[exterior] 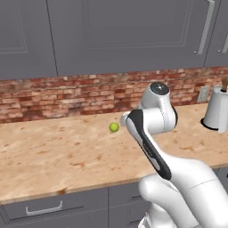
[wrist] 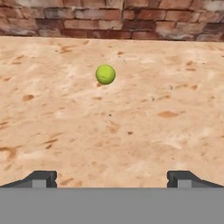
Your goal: Place the liquor on the top shelf of the fridge to keep it out of children's reach, and place the onion and pear on lower shelves for easy access.
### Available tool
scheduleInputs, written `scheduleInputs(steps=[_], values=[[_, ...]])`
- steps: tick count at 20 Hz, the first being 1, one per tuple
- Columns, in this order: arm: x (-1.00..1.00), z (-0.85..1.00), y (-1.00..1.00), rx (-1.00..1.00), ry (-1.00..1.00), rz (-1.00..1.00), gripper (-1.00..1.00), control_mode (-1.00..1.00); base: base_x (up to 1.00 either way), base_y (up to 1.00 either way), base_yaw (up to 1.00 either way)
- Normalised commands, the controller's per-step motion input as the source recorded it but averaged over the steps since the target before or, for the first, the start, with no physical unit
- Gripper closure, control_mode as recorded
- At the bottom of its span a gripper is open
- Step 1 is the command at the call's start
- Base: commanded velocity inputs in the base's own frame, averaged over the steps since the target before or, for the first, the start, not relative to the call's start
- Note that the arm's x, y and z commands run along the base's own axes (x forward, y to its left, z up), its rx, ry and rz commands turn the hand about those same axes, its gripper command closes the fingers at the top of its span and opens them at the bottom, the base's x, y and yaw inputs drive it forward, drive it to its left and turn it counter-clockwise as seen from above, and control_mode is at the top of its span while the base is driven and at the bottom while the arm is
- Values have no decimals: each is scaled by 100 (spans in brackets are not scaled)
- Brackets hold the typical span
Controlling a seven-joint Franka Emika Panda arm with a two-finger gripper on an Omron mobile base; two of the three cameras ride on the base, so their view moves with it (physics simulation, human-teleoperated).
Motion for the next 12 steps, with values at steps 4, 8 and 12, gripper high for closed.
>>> scheduleInputs(steps=[4, 8, 12], values=[[37, -36, 7, 0, 0, 0, -100, -100, 0, 0, 0], [34, -41, 10, 0, 0, 0, -100, -100, 0, 0, 0], [33, -41, 11, 0, 0, 0, -100, -100, 0, 0, 0]])
